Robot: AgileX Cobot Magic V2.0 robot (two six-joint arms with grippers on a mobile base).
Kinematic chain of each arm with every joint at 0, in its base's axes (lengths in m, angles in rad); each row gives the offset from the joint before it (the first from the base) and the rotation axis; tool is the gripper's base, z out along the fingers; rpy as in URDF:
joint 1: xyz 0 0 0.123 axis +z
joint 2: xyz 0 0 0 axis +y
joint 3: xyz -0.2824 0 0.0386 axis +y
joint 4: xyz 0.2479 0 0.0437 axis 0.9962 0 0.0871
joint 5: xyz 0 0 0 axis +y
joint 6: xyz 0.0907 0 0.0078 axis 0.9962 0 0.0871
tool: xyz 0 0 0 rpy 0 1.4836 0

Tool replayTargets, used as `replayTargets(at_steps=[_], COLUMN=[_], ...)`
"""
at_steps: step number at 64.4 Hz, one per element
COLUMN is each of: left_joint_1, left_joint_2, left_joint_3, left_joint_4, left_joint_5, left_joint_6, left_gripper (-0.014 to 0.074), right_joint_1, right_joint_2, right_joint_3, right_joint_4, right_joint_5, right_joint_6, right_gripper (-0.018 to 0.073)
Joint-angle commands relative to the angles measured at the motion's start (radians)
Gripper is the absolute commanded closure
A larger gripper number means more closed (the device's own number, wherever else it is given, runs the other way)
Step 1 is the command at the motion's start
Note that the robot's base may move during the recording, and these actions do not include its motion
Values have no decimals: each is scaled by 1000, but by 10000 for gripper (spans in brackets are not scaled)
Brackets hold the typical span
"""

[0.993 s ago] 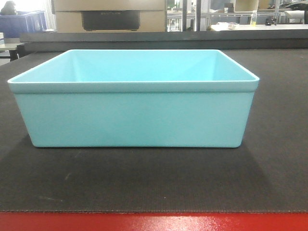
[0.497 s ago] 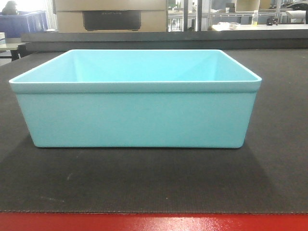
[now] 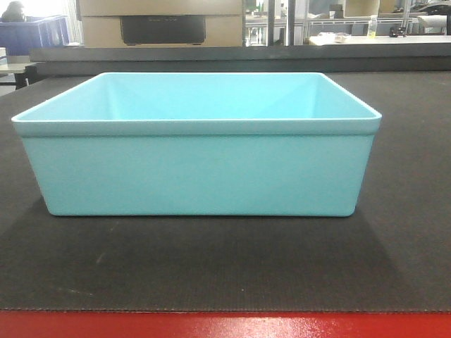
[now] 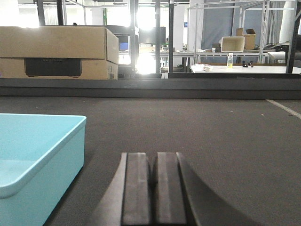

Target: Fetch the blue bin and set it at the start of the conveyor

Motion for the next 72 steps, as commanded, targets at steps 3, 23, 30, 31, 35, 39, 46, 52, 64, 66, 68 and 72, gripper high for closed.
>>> replayTargets(at_steps=[3,23,30,31,35,39,46,52,64,66,68,72], left_joint_1=[5,5,5,5,5,5,5,5,5,5,5,5], left_joint_2=[-4,-4,-4,-4,-4,-4,-4,-4,-4,-4,-4,-4], left_joint_3=[-3,-3,-3,-3,-3,-3,-3,-3,-3,-3,-3,-3], left_joint_4=[-2,-2,-2,-2,-2,-2,-2,-2,-2,-2,-2,-2], left_joint_5=[-17,-17,-17,-17,-17,-17,-17,-17,-17,-17,-17,-17], left_joint_6=[0,0,0,0,0,0,0,0,0,0,0,0], left_gripper=[707,707,707,707,707,707,707,707,707,707,707,707], right_joint_1=[-3,-3,-3,-3,-3,-3,-3,-3,-3,-3,-3,-3], right_joint_2=[-3,-3,-3,-3,-3,-3,-3,-3,-3,-3,-3,-3], right_joint_3=[-5,-5,-5,-5,-5,-5,-5,-5,-5,-5,-5,-5], right_joint_4=[2,2,2,2,2,2,2,2,2,2,2,2], right_joint_5=[-34,-54,-54,-54,-54,-54,-54,-54,-54,-54,-54,-54], right_joint_6=[-10,-10,-10,-10,-10,-10,-10,-10,-10,-10,-10,-10], right_gripper=[721,721,721,721,721,721,721,721,721,721,721,721])
